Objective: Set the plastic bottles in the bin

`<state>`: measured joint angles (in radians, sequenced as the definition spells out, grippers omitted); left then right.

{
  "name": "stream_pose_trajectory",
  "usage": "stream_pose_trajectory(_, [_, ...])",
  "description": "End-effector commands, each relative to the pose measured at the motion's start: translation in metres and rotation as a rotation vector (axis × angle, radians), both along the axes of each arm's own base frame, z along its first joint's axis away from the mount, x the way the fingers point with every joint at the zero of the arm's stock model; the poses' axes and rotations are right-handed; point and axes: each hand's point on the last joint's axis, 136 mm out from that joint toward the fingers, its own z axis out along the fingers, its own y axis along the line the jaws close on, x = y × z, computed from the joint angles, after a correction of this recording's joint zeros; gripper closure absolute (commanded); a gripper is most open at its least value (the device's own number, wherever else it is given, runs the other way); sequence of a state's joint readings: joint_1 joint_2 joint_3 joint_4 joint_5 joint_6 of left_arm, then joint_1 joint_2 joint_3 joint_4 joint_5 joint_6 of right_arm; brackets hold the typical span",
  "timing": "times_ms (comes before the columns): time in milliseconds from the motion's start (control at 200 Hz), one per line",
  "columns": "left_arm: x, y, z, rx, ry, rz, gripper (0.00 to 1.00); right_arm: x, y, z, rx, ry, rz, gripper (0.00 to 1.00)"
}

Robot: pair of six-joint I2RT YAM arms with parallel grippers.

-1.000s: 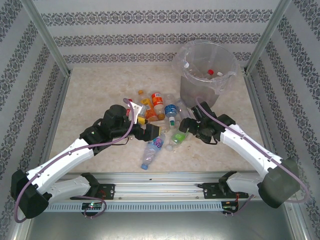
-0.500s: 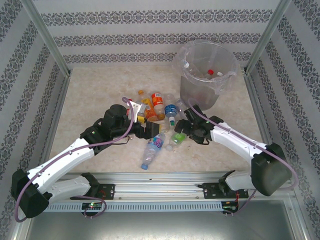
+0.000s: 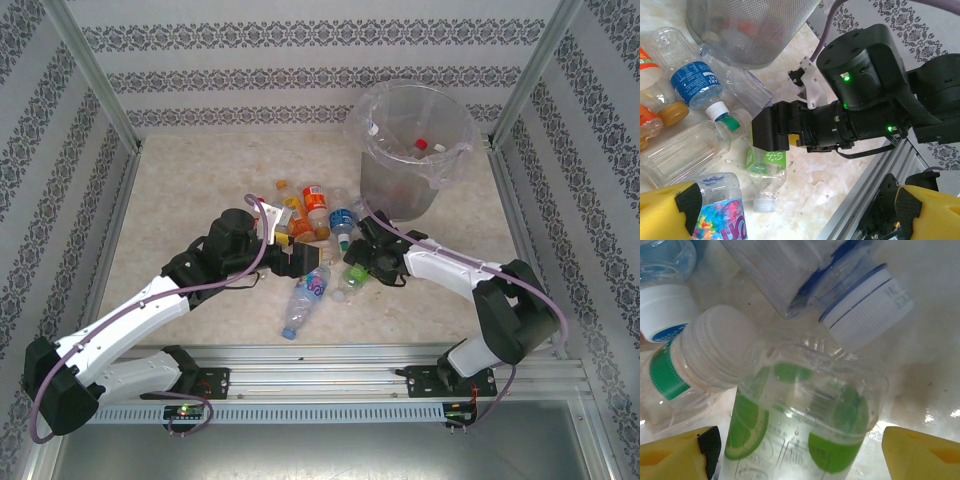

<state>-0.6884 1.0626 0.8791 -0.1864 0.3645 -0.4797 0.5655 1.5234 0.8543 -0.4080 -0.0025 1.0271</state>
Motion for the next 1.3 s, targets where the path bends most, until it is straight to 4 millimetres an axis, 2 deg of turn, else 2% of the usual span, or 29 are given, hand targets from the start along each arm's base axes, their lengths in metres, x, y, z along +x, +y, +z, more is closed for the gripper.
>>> stream_pose_trajectory(0, [-0.002,-0.004,0.011,-0.021,-0.009,-0.006,0.00,0.008,0.002,-0.003,-0.007,-0.019,-0.027,0.17])
stream_pose_trajectory(320, [-0.003,-0.003,0.007,-0.018,-0.002,-0.004,0.00,0.013,0.004,-0.007,-0.048,-0.006,0.002,0.24])
stream_pose_trajectory(659, [-0.004,-0.002,0.005,-0.017,-0.002,-0.004,0.00,0.012,0.003,0.019,-0.145,-0.076,0.096,0.40])
stream_pose_trajectory(824, [-0.004,-0.001,0.007,-0.021,-0.007,-0.003,0.00,0.009,-0.003,0.036,-0.173,-0.123,0.128,0.44])
stream_pose_trajectory(1024, [-0.004,-0.003,0.007,-0.029,-0.007,-0.005,0.00,0.008,-0.009,0.077,-0.191,-0.240,0.213,0.44])
stream_pose_trajectory(1139, [-0.003,-0.004,0.008,-0.042,-0.010,-0.005,0.00,0.008,-0.009,0.112,-0.183,-0.333,0.286,0.44])
stream_pose_trajectory(1294, [-0.002,-0.006,0.011,-0.061,-0.016,-0.007,0.00,0.011,-0.018,0.171,-0.202,-0.467,0.341,0.45])
